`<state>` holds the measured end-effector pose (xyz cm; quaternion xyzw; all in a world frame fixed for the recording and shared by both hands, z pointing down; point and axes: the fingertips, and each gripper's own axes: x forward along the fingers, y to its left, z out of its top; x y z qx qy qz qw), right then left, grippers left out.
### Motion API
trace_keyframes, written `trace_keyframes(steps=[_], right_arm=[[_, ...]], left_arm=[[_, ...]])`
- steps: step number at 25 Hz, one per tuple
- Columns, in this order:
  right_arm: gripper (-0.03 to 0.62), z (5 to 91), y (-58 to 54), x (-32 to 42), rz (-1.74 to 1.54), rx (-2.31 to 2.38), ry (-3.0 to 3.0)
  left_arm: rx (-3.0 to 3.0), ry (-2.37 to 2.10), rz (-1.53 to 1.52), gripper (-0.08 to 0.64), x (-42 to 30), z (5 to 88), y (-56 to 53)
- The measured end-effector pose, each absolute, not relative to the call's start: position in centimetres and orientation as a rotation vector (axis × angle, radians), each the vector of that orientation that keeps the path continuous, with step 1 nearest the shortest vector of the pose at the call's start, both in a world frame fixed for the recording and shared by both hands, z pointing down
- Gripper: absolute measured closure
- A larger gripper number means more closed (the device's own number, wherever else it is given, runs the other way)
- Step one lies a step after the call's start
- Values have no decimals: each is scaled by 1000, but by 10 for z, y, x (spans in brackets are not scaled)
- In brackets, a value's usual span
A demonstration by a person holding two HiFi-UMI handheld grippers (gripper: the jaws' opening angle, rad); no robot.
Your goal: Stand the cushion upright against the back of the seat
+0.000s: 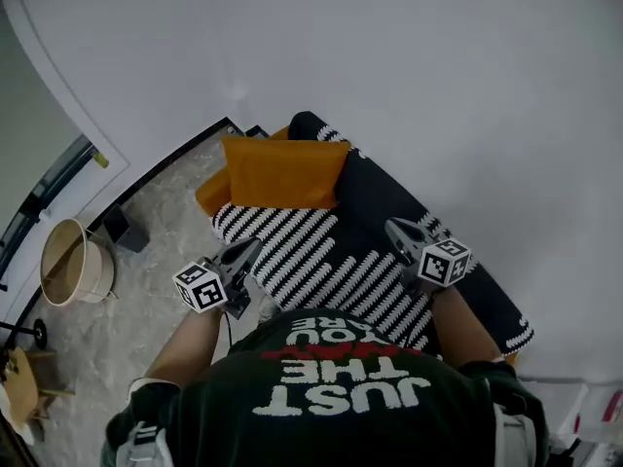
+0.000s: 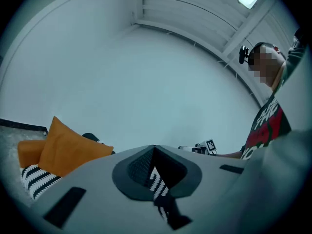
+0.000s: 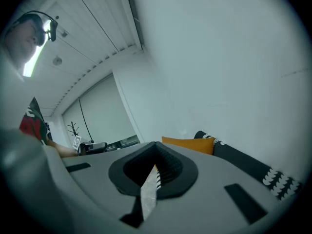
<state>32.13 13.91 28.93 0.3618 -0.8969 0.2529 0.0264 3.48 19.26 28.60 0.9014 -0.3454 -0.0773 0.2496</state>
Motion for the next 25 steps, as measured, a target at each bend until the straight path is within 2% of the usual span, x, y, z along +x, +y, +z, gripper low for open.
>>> trace_keyframes(steps=[9, 20, 25], right_arm=[[568, 295, 205, 288, 855, 1023, -2807], [569, 293, 211, 190, 788, 955, -2801], [569, 297, 221, 179, 790, 957, -2774]], left_arm=[[2463, -1072, -204, 549, -6, 264, 256], [2421, -1118, -234, 549, -89, 271, 291], [2419, -1111, -272, 549, -97, 270, 292]])
